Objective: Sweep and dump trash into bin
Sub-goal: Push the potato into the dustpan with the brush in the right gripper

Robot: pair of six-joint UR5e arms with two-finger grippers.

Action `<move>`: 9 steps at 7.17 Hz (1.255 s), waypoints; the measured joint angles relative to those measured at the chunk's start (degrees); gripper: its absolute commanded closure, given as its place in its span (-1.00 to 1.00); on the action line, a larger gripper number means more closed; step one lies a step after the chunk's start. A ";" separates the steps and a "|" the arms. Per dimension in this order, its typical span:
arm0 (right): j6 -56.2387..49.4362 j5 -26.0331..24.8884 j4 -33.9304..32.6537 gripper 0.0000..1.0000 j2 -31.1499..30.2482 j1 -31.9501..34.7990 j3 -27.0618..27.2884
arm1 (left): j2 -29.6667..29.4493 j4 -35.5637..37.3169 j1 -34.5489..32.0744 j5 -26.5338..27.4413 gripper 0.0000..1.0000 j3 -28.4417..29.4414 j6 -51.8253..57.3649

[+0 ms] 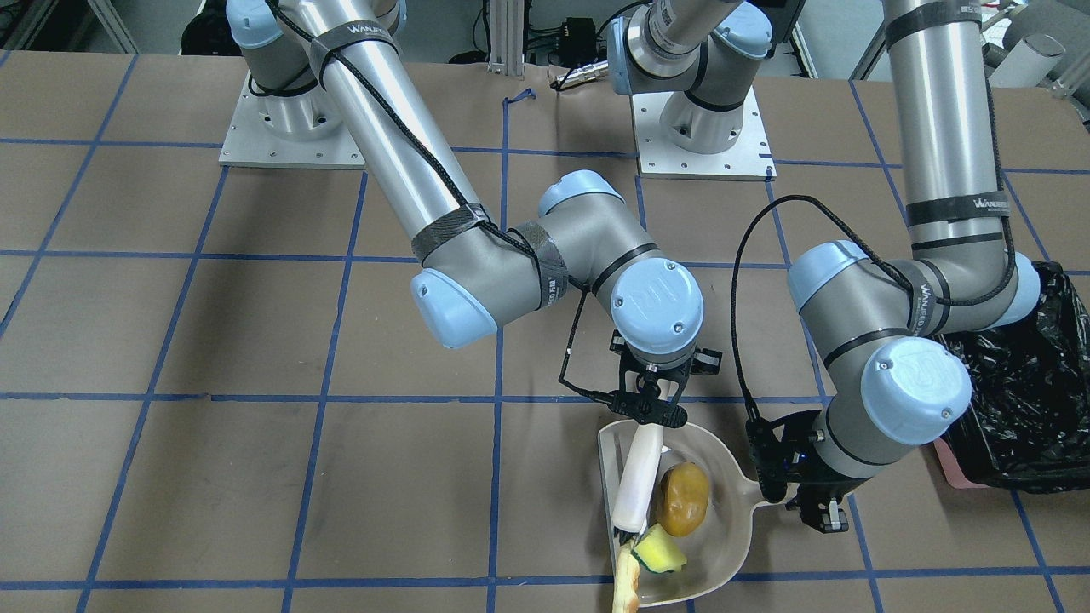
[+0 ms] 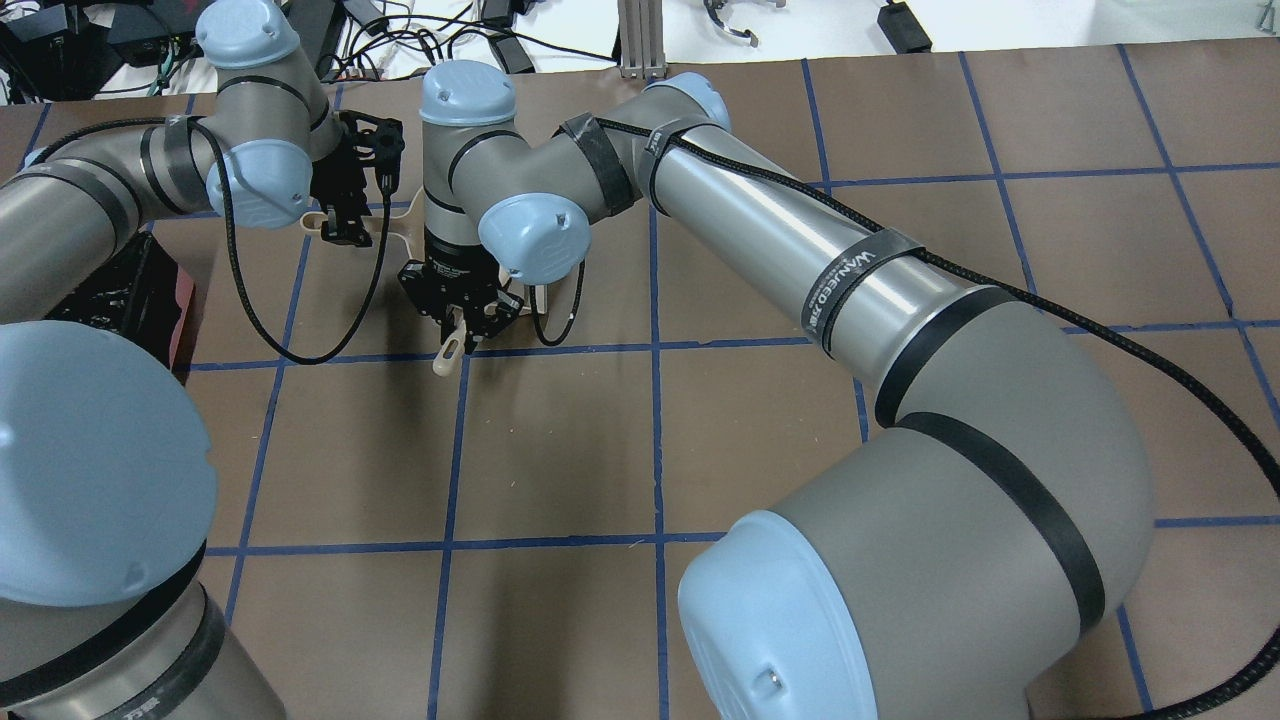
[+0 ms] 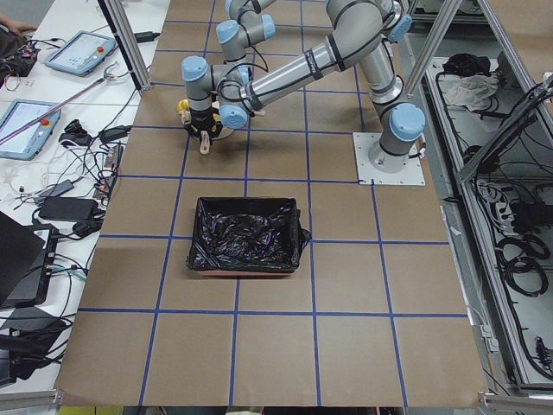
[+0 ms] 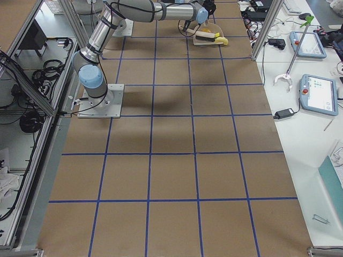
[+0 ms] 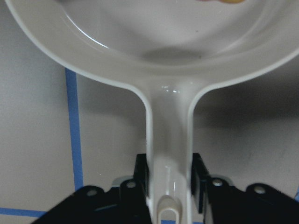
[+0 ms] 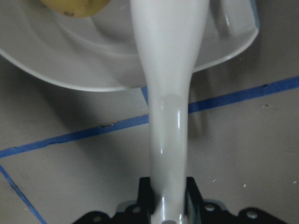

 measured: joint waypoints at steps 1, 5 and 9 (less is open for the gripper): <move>1.24 1.14 -0.51 0.64 -0.01 0.27 -0.53 | 0.01 -0.02 0.00 0.02 1.00 0.00 -0.02; 4.56 4.35 -1.23 0.63 -0.65 1.58 -2.40 | 0.33 -0.03 0.00 0.25 1.00 0.00 -0.27; -0.33 2.31 4.51 0.63 -4.37 0.83 -2.14 | 0.39 -0.04 0.00 0.26 1.00 0.00 -0.35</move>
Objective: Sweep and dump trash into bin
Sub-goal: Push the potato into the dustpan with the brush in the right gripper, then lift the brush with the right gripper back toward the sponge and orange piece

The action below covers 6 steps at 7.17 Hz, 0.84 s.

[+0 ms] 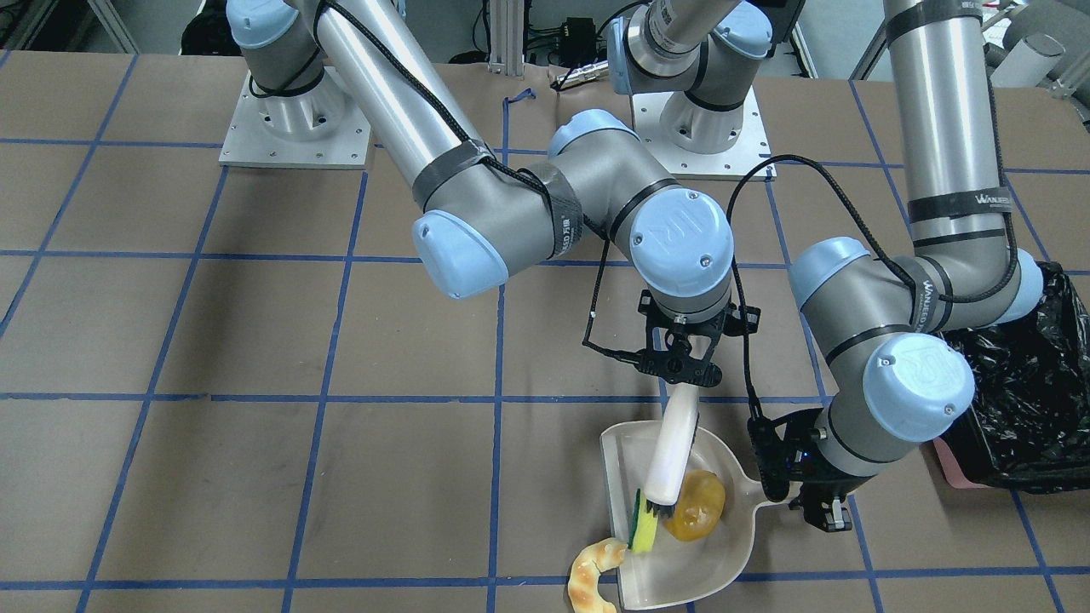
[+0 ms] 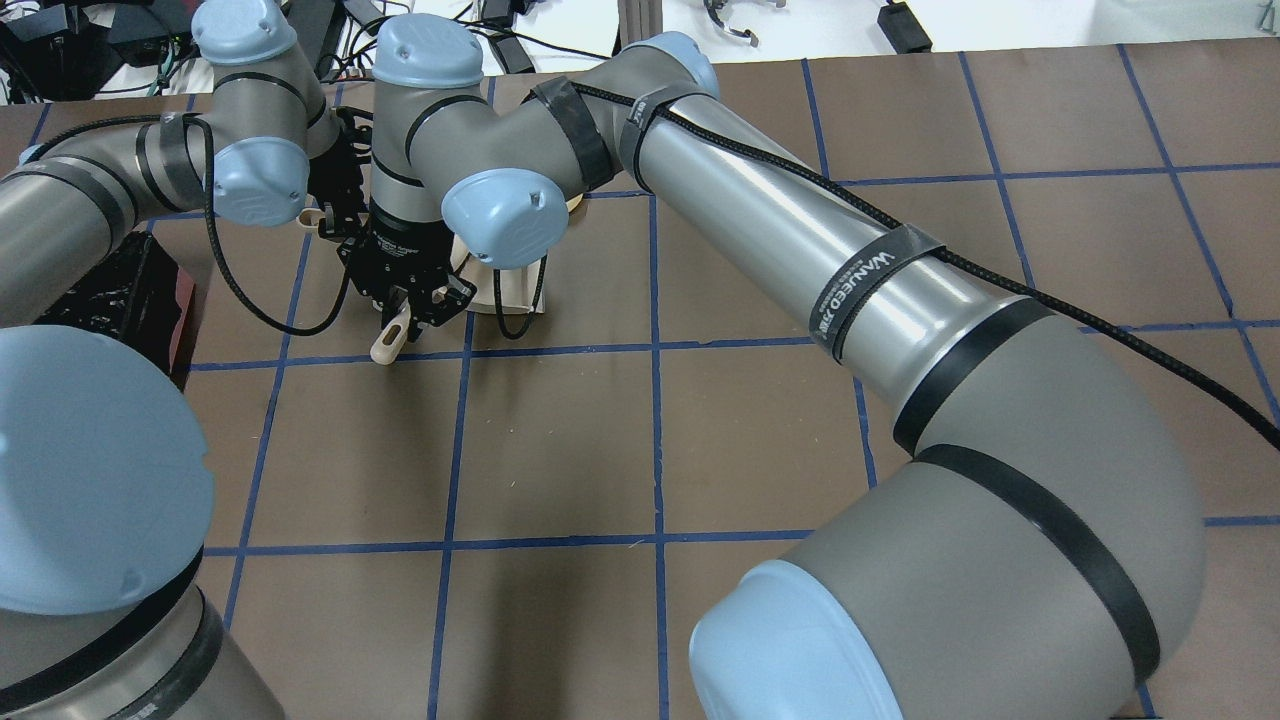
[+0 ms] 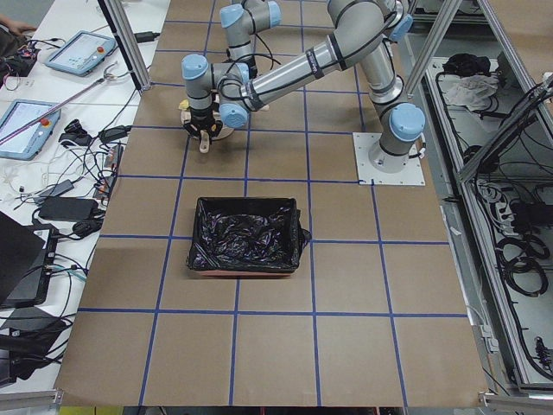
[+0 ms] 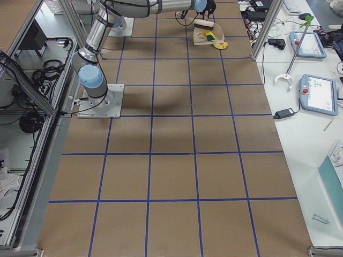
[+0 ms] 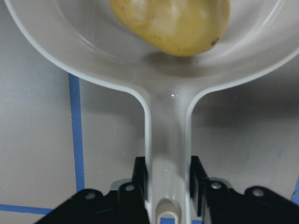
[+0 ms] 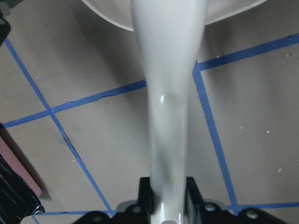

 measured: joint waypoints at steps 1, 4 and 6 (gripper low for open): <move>-3.83 -2.07 2.58 0.63 -0.87 -0.73 0.21 | -0.10 0.04 0.00 0.00 1.00 0.00 0.00; -14.74 -9.29 8.83 0.62 -1.36 -3.97 0.35 | -0.27 0.07 0.00 0.04 1.00 0.00 0.00; -20.19 -13.81 10.43 0.60 -0.91 -5.77 0.28 | -0.32 0.11 0.00 0.01 1.00 0.00 0.00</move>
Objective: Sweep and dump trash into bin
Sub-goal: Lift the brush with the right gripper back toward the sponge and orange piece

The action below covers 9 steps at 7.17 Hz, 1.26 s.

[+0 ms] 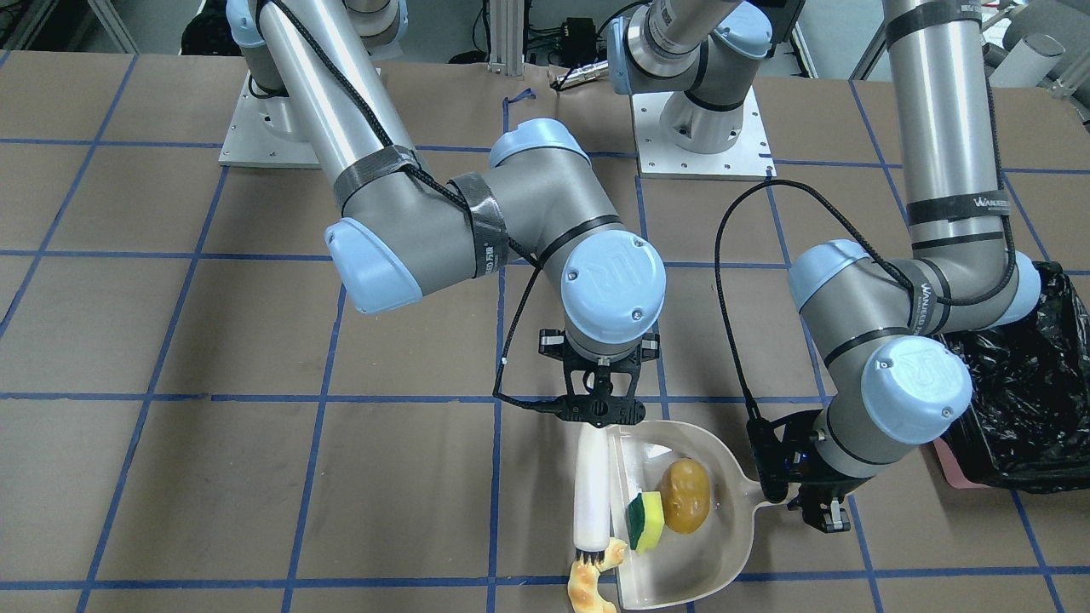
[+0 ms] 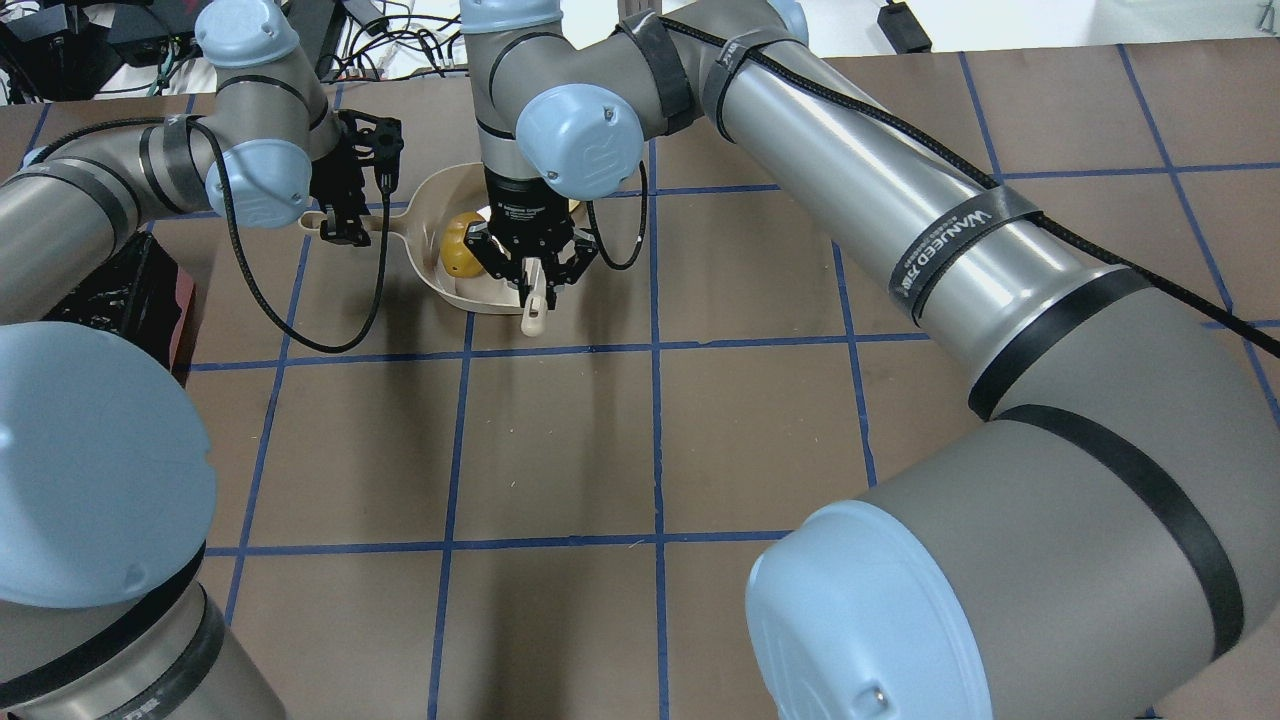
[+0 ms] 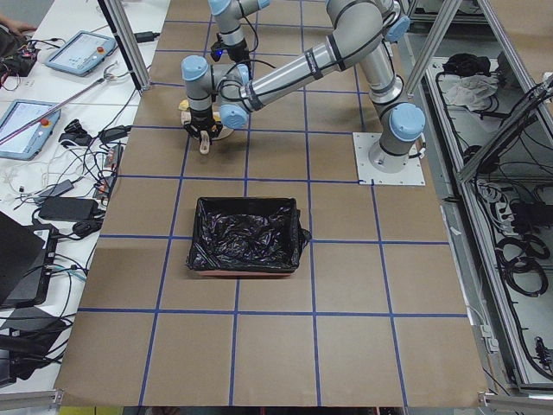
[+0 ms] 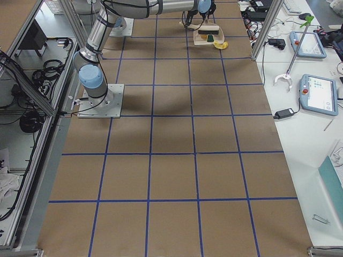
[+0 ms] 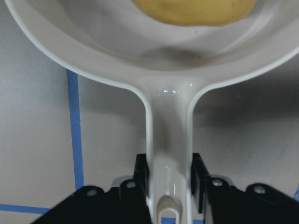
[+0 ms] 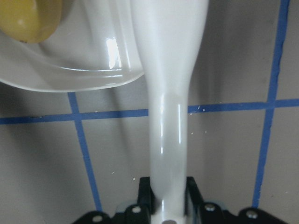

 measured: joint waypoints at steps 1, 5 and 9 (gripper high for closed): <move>-3.18 -2.20 0.76 0.59 0.22 -0.97 -0.21 | -0.03 -0.02 0.00 -0.01 1.00 0.00 0.00; -14.96 -8.35 3.66 0.59 2.99 -4.27 -2.90 | -0.12 0.04 0.00 0.03 1.00 0.00 0.06; -20.43 -11.94 3.34 0.58 6.89 -6.31 -6.99 | 0.13 0.05 0.16 0.62 1.00 0.00 0.13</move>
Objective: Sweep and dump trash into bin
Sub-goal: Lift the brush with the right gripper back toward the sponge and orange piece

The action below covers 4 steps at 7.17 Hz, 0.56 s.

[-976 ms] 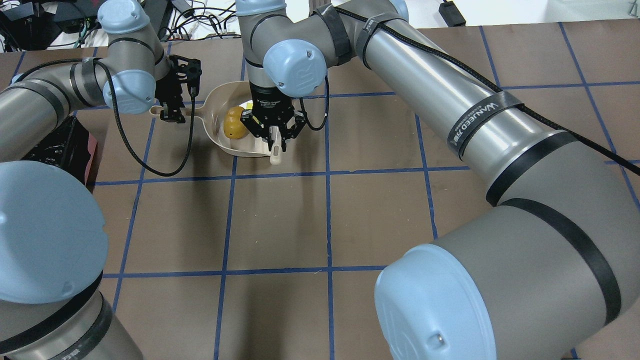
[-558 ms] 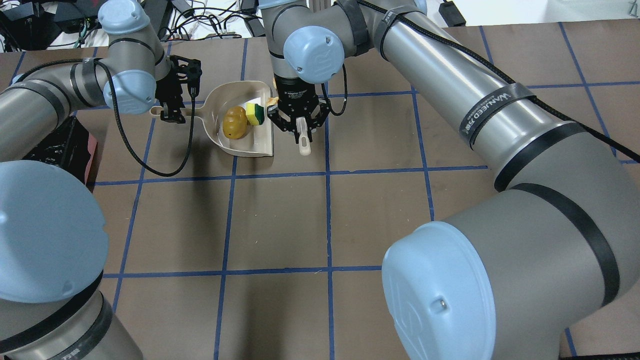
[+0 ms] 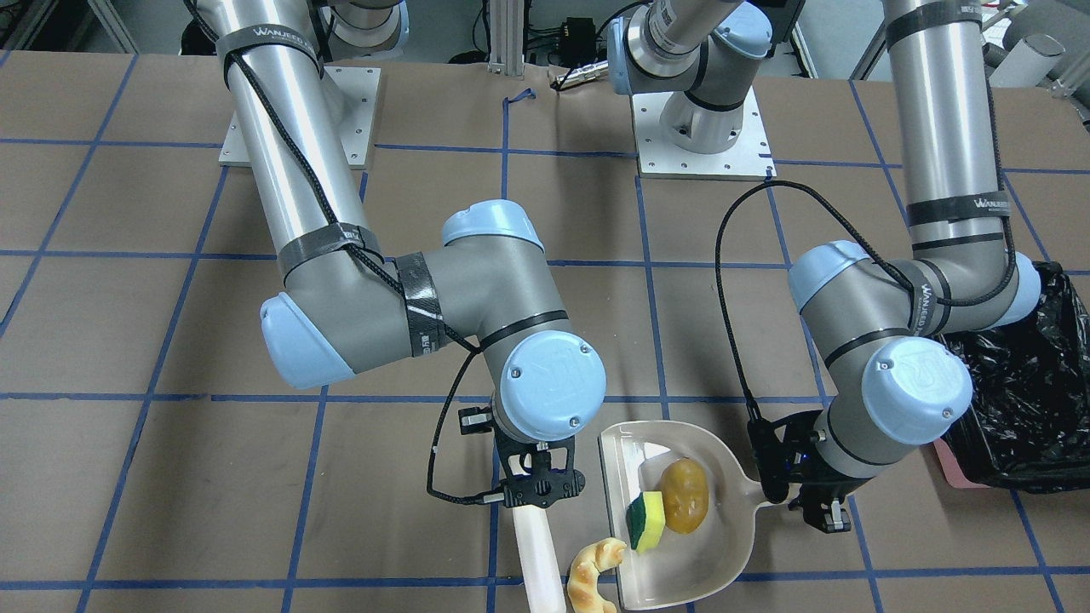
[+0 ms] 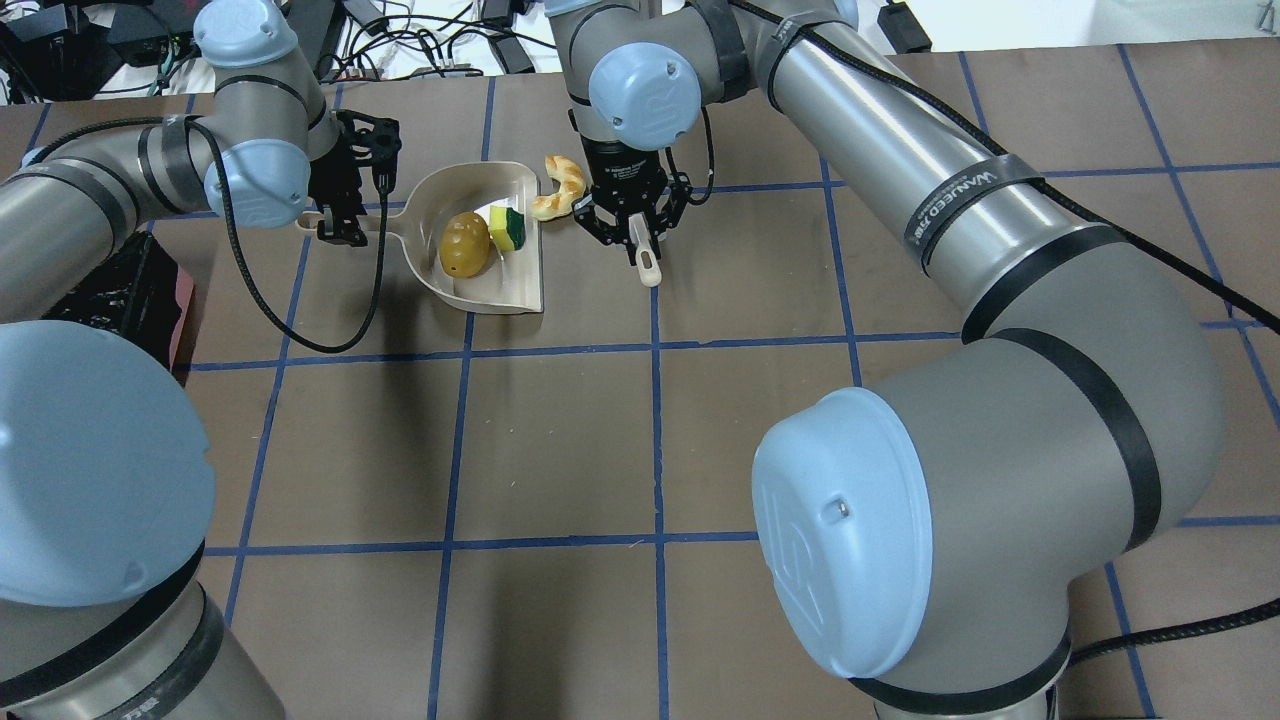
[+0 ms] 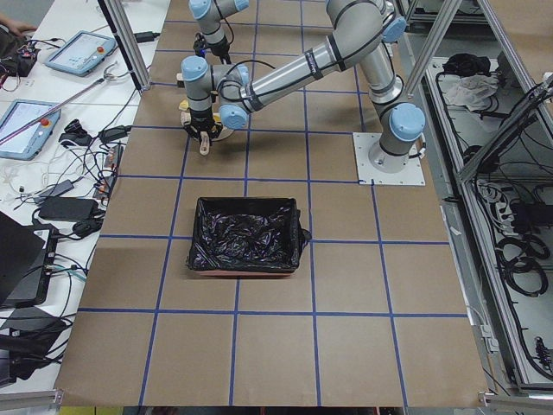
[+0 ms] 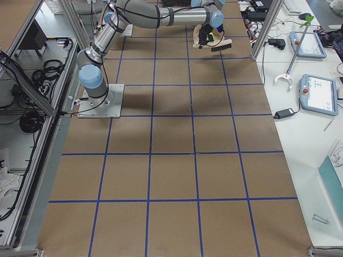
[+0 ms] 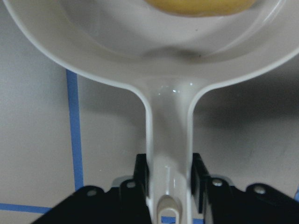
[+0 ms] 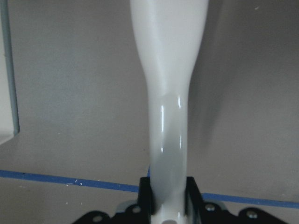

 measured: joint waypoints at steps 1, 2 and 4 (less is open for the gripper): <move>-0.92 -0.22 -0.25 0.58 1.12 -0.41 -1.32 | 0.07 -0.02 0.01 0.07 1.00 0.00 -0.02; -1.32 -0.35 -0.52 0.58 2.09 -0.57 -2.31 | 0.16 -0.06 -0.03 0.23 1.00 0.00 -0.01; -1.66 -0.58 -1.69 0.57 3.41 -0.66 -3.18 | 0.43 -0.08 -0.24 0.93 1.00 0.00 -0.02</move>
